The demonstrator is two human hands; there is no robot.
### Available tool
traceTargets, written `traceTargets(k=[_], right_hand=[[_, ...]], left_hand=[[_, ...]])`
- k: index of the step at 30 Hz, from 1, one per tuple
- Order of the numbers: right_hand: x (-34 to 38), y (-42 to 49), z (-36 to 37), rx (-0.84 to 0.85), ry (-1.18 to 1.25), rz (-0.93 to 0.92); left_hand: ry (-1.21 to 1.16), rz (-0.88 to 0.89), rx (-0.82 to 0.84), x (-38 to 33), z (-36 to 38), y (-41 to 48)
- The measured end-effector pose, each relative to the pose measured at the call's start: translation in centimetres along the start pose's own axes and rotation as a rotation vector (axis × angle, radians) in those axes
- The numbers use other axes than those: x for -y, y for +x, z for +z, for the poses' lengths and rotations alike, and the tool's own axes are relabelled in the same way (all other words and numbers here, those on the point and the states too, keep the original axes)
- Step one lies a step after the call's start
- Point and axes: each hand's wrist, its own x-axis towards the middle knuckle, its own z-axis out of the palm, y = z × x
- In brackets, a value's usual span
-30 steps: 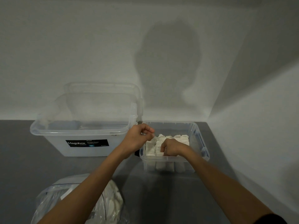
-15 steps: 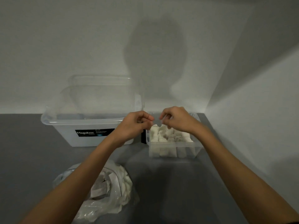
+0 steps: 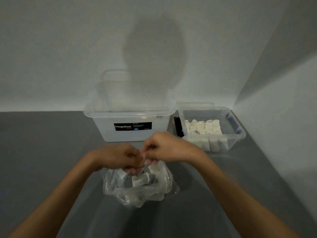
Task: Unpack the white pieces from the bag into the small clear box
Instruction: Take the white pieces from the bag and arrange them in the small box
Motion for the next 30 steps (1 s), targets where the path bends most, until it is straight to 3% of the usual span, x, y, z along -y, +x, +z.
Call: traceTargets(k=[3,7,9,17,30], right_hand=[[-0.6,2.0,4.7,0.081,-0.227,0.107],[-2.5,4.5,9.8,0.078,-0.316,0.297],[-3.1,4.5,11.1,0.001,-0.304,0.327],[-4.2,5.3,13.5,-0.233,-0.244,0.388],[-3.7,5.2,13.4,-0.206,-0.284,0.417]], left_hand=[[0.275,-0.058,0.022,2.6,1.9,1.6],[0.592,-0.111,-0.170,5.2,4.8,5.0],[0.672,-0.121,-0.238,6.2,6.1,6.1],[0.797,-0.064,-0.445,8.6,8.1,7.9],[0.772,0.096,-0.481,9.0,7.3,6.8]])
